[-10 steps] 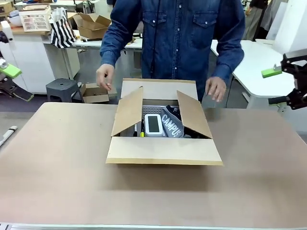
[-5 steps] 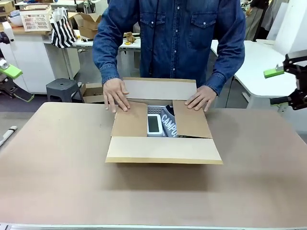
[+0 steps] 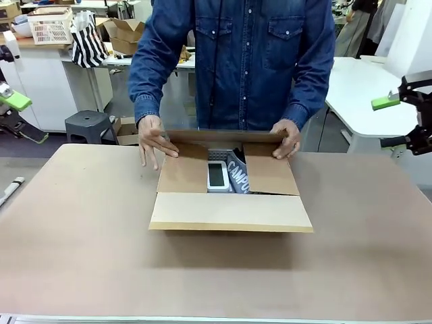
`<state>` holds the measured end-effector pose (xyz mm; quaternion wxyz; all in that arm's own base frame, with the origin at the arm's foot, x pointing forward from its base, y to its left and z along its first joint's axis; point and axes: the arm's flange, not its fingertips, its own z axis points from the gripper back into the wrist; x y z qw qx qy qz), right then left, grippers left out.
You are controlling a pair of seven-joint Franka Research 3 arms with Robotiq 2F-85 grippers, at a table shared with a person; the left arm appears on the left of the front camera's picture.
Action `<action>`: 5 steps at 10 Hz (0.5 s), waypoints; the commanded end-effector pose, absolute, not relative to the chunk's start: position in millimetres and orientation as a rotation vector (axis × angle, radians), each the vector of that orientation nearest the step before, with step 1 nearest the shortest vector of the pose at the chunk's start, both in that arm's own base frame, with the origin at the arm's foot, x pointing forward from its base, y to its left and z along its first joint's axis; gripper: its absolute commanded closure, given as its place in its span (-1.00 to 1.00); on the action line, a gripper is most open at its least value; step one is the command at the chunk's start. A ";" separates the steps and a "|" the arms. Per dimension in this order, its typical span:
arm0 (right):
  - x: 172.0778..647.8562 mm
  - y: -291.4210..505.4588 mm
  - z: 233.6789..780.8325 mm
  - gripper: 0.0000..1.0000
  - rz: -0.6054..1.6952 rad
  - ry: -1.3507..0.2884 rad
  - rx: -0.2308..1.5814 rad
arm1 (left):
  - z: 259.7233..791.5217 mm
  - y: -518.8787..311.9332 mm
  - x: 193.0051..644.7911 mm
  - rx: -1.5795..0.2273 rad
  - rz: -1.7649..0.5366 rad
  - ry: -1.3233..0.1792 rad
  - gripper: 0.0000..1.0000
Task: Pack the gift set into the box.
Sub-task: Press and hold the closed box until the human finishes sealing it.
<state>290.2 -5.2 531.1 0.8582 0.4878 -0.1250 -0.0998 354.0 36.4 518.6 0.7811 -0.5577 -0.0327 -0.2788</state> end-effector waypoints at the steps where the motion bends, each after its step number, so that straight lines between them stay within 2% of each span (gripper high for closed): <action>1: 292.2 -3.8 532.0 -1.00 -0.189 -0.276 1.047 | 519.1 34.1 352.2 -1.210 -0.590 -0.080 -1.00; 5: 292.2 -3.8 532.0 -1.00 -0.189 -0.276 1.047 | 519.1 34.1 352.2 -1.210 -0.590 -0.080 -1.00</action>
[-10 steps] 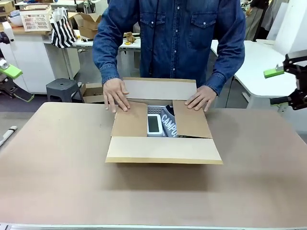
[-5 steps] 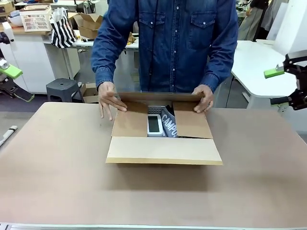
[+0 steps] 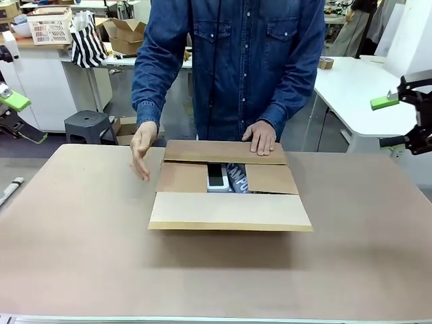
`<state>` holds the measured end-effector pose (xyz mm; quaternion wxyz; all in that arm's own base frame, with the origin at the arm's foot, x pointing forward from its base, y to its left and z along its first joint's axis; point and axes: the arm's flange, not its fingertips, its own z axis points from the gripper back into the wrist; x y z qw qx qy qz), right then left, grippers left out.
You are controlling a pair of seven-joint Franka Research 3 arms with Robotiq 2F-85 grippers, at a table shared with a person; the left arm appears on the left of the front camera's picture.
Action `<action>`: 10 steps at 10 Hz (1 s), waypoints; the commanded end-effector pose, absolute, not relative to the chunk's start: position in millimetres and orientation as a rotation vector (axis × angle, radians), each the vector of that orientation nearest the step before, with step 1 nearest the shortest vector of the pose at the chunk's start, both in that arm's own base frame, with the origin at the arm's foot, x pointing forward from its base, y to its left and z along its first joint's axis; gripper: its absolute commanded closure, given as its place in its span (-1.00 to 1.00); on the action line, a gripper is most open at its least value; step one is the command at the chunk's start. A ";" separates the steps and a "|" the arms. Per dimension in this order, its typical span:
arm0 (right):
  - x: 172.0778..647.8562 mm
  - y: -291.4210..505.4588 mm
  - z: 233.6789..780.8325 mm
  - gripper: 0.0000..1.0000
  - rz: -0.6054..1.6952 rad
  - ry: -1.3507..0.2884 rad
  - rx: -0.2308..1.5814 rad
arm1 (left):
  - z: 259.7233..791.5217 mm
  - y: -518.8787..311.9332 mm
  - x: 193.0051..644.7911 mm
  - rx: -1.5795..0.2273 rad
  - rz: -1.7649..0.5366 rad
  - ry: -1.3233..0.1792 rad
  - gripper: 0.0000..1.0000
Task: Pack the gift set into the box.
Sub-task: Press and hold the closed box until the human finishes sealing it.
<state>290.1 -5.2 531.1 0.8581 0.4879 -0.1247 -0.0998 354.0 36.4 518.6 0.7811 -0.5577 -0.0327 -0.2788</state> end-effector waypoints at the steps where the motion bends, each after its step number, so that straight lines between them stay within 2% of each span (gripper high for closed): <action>1: 292.2 -3.8 532.0 -1.00 -0.189 -0.276 1.047 | 519.1 34.1 352.2 -1.210 -0.590 -0.080 -1.00; 10: 292.2 -3.8 532.0 -1.00 -0.189 -0.276 1.047 | 519.1 34.1 352.2 -1.210 -0.590 -0.080 -1.00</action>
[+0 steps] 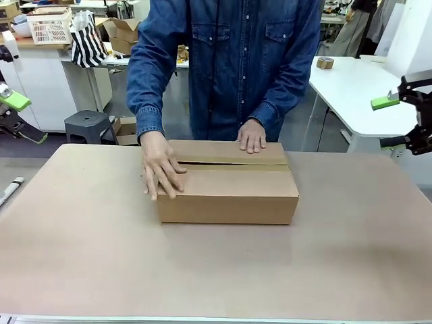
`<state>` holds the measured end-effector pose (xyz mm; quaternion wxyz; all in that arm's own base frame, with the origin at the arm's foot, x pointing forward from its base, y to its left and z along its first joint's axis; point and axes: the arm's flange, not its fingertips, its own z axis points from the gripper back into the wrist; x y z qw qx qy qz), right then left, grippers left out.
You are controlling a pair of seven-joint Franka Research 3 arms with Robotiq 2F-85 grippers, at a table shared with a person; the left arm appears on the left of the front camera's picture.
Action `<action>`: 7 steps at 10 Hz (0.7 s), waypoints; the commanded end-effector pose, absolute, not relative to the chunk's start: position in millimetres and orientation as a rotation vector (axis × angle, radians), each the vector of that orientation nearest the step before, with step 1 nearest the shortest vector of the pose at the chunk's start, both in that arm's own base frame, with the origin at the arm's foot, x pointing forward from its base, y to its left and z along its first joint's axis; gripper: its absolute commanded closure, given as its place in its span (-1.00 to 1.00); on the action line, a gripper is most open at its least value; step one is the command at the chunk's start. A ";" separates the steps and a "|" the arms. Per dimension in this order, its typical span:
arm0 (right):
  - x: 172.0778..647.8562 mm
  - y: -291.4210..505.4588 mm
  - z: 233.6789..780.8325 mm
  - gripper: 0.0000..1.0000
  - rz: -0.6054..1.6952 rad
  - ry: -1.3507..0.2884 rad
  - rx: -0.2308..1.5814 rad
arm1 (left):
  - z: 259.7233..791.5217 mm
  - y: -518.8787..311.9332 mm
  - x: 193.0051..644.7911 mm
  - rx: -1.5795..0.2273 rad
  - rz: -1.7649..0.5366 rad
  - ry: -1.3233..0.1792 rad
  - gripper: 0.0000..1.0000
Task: Pack the gift set into the box.
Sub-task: Press and hold the closed box until the human finishes sealing it.
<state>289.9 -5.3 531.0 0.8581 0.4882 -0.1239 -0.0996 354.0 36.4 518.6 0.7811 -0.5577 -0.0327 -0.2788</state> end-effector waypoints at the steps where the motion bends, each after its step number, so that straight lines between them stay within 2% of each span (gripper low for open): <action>1: 292.2 -3.8 532.0 -1.00 -0.189 -0.276 1.047 | 519.1 34.1 352.2 -1.210 -0.590 -0.080 -1.00; 7: 292.2 -3.8 532.0 -1.00 -0.189 -0.276 1.047 | 519.1 34.1 352.2 -1.210 -0.590 -0.080 -1.00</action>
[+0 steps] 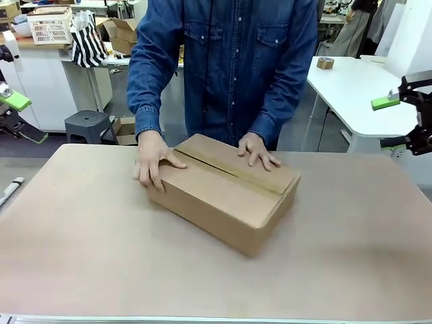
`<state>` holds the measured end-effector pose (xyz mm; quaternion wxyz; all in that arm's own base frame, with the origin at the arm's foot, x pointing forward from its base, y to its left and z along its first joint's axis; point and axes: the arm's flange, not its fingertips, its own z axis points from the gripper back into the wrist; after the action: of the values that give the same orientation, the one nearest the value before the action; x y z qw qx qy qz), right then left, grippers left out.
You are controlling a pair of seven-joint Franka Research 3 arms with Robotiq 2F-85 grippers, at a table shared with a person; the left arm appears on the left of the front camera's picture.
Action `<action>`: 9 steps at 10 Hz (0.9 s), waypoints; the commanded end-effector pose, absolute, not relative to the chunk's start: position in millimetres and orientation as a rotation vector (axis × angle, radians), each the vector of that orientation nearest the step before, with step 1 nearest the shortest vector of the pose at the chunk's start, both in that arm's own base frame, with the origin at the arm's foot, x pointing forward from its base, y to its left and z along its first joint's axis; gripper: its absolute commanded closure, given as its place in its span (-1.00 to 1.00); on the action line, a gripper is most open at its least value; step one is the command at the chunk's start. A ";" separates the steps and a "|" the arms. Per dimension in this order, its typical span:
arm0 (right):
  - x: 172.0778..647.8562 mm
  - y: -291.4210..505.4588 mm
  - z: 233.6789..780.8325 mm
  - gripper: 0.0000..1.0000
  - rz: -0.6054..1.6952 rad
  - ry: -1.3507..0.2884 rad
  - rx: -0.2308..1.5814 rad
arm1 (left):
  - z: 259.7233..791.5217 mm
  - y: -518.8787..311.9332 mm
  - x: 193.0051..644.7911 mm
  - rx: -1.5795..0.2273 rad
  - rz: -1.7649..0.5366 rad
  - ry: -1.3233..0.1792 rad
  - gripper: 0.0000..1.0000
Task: Pack the gift set into the box.
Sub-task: Press and hold the closed box until the human finishes sealing it.
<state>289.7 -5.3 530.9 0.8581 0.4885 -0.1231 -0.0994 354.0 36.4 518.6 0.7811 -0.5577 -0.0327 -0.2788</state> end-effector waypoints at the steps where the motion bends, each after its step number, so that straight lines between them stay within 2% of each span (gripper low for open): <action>1: 292.2 -3.8 532.0 -1.00 -0.189 -0.276 1.047 | 519.1 34.1 352.2 -1.210 -0.590 -0.080 -1.00; 9: 292.2 -3.8 532.0 -1.00 -0.189 -0.276 1.047 | 519.1 34.1 352.2 -1.210 -0.590 -0.080 -1.00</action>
<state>289.5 -5.5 530.7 0.8580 0.4888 -0.1223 -0.0994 354.0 36.4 518.6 0.7811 -0.5577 -0.0327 -0.2788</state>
